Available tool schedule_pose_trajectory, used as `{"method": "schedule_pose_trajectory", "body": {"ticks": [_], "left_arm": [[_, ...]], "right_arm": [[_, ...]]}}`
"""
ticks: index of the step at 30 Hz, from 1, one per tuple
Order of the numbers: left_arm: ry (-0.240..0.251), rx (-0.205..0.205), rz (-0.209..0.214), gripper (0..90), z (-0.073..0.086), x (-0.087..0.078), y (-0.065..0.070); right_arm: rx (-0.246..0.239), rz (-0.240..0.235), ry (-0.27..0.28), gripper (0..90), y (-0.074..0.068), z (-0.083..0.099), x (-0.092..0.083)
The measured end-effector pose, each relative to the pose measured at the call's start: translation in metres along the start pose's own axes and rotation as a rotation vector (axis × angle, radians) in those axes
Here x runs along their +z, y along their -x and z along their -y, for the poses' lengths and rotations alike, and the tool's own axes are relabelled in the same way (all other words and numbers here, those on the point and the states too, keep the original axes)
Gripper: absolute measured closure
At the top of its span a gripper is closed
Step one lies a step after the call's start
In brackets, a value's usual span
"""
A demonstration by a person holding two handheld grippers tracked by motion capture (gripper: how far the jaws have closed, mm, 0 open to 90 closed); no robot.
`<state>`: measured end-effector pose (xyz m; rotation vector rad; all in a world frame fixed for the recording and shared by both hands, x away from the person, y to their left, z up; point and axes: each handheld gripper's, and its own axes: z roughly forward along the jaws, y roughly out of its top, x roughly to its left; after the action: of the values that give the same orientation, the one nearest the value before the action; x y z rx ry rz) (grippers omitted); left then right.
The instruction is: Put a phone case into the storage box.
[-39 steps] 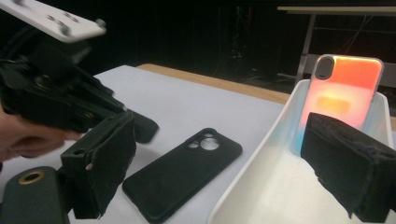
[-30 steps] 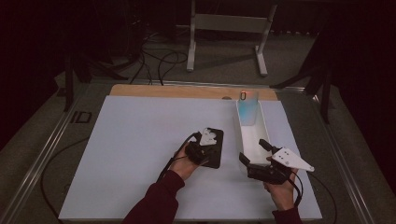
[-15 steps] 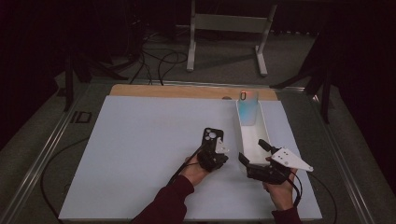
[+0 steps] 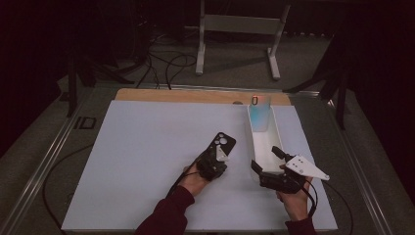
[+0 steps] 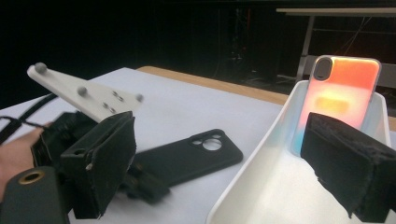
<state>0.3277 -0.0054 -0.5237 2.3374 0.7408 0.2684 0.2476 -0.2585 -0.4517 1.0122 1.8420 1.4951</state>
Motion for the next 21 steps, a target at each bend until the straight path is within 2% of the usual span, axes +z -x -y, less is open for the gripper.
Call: {"method": "schedule_pose_trajectory", "body": {"ticks": [4,5,6,9,12,16,19,21], "left_arm": [[0.007,-0.053,-0.033,89.9,0.013,-0.009,-0.020],[0.007,-0.053,-0.033,89.9,0.013,-0.009,-0.020],[0.013,-0.074,-0.038,89.9,0.016,-0.011,-0.024],[0.008,-0.051,-0.064,89.8,0.015,-0.011,-0.021],[0.016,-0.056,-0.052,88.8,0.015,-0.013,-0.021],[0.095,-0.066,-0.063,78.4,0.015,-0.030,-0.022],[0.170,-0.092,-0.070,65.8,0.020,-0.052,-0.026],[0.218,-0.088,-0.074,58.1,0.027,-0.074,-0.028]], "right_arm": [[0.001,-0.001,-0.004,10.1,-0.001,0.001,0.001],[0.001,-0.001,-0.004,10.1,-0.001,0.001,0.001],[0.000,-0.001,-0.004,10.1,-0.001,0.001,0.001],[-0.002,-0.001,-0.004,10.1,-0.001,0.001,0.001],[-0.003,-0.003,-0.004,10.1,-0.001,0.001,0.001],[-0.001,0.002,-0.002,10.1,0.000,0.000,0.001],[0.006,0.003,-0.001,10.1,0.001,0.000,0.000],[0.001,0.004,-0.003,10.1,0.000,0.000,0.000]]}}
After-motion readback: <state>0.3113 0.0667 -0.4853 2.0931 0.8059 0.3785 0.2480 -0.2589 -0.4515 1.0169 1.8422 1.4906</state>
